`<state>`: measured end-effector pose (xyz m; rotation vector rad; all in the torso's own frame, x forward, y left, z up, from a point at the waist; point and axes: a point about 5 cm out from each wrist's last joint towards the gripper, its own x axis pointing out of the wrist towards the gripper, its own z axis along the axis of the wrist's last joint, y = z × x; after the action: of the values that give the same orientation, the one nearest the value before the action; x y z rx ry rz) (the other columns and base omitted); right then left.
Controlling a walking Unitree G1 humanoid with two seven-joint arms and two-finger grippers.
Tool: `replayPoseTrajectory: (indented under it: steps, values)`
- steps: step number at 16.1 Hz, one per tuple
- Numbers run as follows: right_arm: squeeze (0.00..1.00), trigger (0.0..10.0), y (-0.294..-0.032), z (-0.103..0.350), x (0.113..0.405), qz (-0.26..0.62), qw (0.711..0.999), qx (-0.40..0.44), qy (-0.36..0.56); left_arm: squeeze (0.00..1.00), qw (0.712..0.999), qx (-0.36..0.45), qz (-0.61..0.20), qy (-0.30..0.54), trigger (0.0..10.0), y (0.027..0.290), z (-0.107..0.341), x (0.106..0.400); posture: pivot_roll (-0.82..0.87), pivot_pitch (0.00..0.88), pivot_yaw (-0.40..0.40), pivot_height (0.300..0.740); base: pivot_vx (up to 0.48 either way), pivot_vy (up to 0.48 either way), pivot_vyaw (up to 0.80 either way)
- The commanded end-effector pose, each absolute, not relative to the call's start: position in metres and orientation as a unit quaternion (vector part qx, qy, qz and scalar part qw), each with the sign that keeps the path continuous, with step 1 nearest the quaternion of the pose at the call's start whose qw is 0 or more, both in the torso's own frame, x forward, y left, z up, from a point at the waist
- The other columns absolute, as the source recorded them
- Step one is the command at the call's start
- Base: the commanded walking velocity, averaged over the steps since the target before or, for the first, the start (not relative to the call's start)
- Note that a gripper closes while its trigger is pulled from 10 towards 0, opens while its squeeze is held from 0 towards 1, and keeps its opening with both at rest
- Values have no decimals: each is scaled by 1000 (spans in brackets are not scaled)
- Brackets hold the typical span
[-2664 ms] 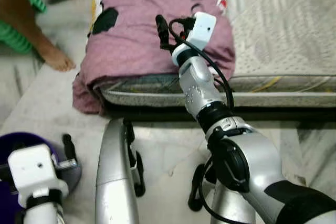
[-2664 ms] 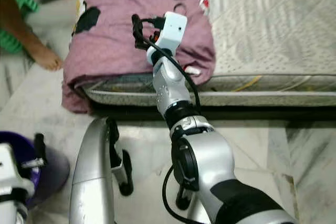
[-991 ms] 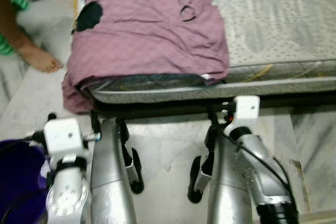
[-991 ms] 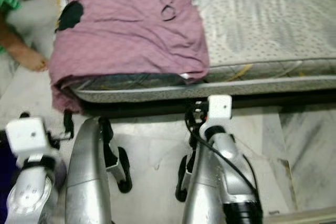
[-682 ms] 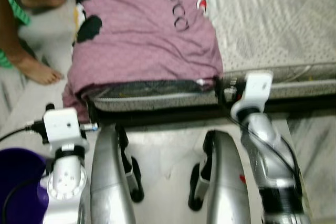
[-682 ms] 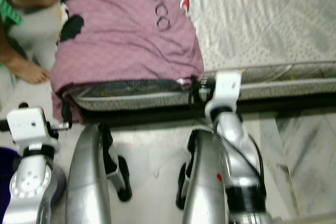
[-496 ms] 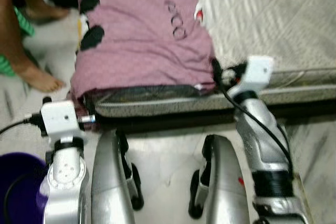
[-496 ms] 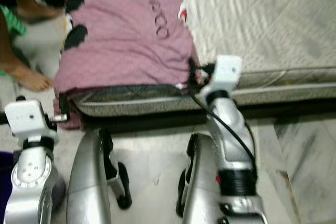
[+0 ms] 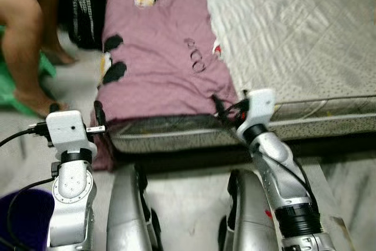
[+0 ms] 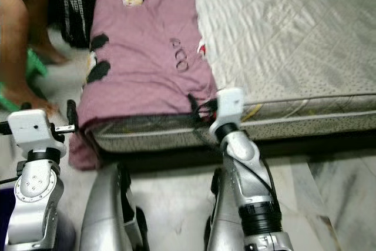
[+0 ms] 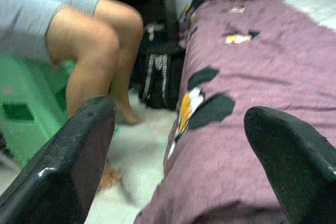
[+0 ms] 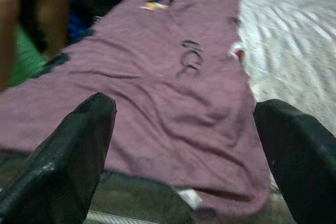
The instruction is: Clean up the room
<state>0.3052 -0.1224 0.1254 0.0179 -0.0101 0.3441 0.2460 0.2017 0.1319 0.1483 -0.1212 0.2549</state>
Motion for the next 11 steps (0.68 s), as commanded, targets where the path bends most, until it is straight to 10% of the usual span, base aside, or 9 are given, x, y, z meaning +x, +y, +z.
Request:
replayPoseTrajectory:
  steps: [1,11]
  values:
    - [0,10000,-115,127,304,192,981,-2,-15,0,988,79,119,-57,10000,201,128,246,-30,22,51,530,0,0,0]
    - [0,10000,-90,149,319,178,978,89,-67,0,986,68,135,-71,10000,206,127,248,-36,18,23,575,0,0,0]
